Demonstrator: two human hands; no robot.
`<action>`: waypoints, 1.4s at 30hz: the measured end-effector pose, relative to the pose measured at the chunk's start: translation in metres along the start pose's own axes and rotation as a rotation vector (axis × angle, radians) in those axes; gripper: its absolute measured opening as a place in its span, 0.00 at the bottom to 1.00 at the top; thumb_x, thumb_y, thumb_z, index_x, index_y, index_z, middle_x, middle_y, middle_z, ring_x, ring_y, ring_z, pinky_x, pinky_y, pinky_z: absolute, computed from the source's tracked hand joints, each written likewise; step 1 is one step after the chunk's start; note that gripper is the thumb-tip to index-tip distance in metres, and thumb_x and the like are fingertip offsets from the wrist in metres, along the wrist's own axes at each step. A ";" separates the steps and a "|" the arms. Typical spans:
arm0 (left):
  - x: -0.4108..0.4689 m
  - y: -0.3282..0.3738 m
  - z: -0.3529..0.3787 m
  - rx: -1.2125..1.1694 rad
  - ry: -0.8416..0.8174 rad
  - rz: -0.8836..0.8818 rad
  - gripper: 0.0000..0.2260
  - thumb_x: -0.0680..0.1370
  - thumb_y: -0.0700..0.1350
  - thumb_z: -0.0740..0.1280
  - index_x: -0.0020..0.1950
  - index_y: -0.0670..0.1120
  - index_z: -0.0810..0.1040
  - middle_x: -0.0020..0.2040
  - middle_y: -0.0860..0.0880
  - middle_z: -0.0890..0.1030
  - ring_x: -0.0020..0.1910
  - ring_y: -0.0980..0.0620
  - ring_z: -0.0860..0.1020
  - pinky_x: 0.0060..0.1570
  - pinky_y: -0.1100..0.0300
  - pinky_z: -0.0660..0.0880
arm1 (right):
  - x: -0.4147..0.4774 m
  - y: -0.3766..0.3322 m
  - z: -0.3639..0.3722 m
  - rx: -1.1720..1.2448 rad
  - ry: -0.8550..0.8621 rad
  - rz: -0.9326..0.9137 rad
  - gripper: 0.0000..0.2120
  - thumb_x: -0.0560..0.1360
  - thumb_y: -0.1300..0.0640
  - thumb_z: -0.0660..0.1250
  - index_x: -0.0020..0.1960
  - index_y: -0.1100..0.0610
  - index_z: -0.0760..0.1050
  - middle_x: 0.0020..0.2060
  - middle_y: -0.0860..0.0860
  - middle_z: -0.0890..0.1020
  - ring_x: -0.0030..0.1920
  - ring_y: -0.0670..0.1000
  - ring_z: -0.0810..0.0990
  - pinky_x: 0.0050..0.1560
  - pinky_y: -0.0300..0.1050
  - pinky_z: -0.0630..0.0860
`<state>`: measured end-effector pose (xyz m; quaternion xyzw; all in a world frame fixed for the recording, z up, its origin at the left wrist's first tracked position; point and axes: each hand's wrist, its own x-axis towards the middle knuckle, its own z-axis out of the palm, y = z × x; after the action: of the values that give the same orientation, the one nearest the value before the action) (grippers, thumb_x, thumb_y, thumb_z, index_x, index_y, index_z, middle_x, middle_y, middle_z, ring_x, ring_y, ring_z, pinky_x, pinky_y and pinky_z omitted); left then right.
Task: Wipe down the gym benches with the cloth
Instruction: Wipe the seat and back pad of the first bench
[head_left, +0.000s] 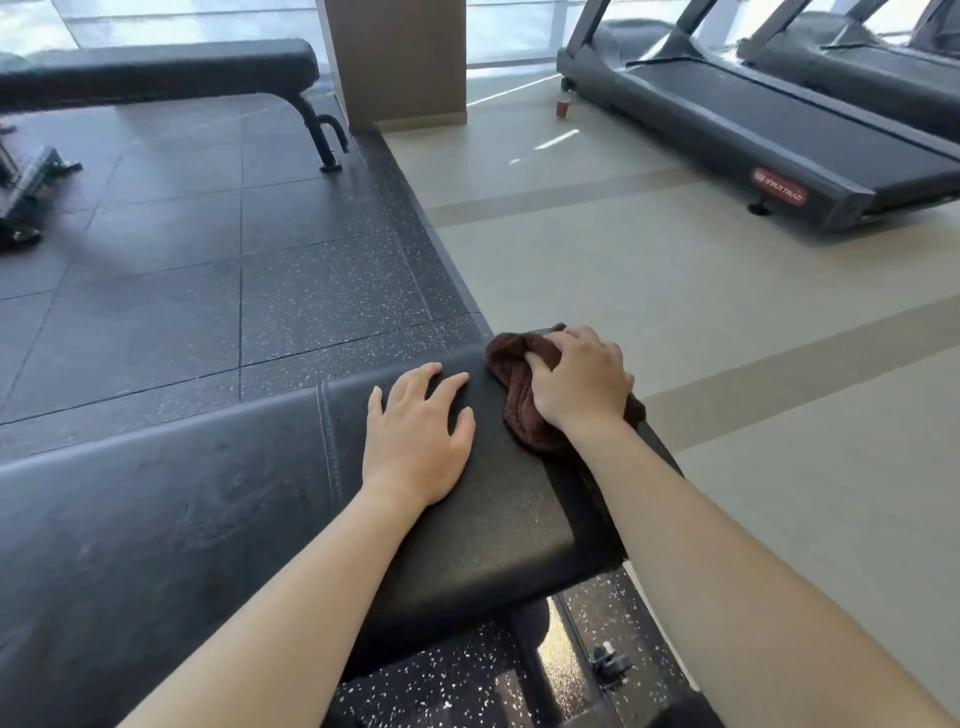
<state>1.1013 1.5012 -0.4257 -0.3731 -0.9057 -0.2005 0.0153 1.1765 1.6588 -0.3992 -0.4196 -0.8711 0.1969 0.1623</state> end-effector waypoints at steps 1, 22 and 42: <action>0.000 0.000 0.000 0.001 0.003 0.002 0.20 0.77 0.55 0.56 0.70 0.58 0.65 0.72 0.52 0.64 0.72 0.53 0.58 0.73 0.45 0.48 | 0.008 -0.003 -0.001 -0.007 -0.020 -0.001 0.16 0.77 0.44 0.61 0.62 0.48 0.75 0.63 0.49 0.73 0.62 0.58 0.69 0.59 0.57 0.67; 0.002 0.000 -0.003 -0.016 0.045 -0.001 0.19 0.76 0.56 0.58 0.67 0.58 0.69 0.69 0.54 0.68 0.70 0.53 0.63 0.72 0.47 0.53 | 0.050 -0.009 0.008 0.061 -0.086 -0.094 0.15 0.75 0.43 0.62 0.59 0.46 0.76 0.61 0.50 0.75 0.61 0.59 0.70 0.59 0.56 0.69; 0.001 0.001 -0.005 -0.046 0.001 -0.004 0.20 0.76 0.55 0.58 0.68 0.56 0.69 0.70 0.52 0.67 0.71 0.51 0.61 0.73 0.45 0.50 | -0.036 0.020 -0.023 -0.006 -0.080 -0.077 0.18 0.70 0.42 0.66 0.60 0.43 0.75 0.64 0.46 0.73 0.63 0.57 0.71 0.64 0.56 0.68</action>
<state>1.1004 1.5009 -0.4207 -0.3716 -0.9016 -0.2216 0.0067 1.2214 1.6466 -0.3934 -0.3781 -0.8930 0.2043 0.1336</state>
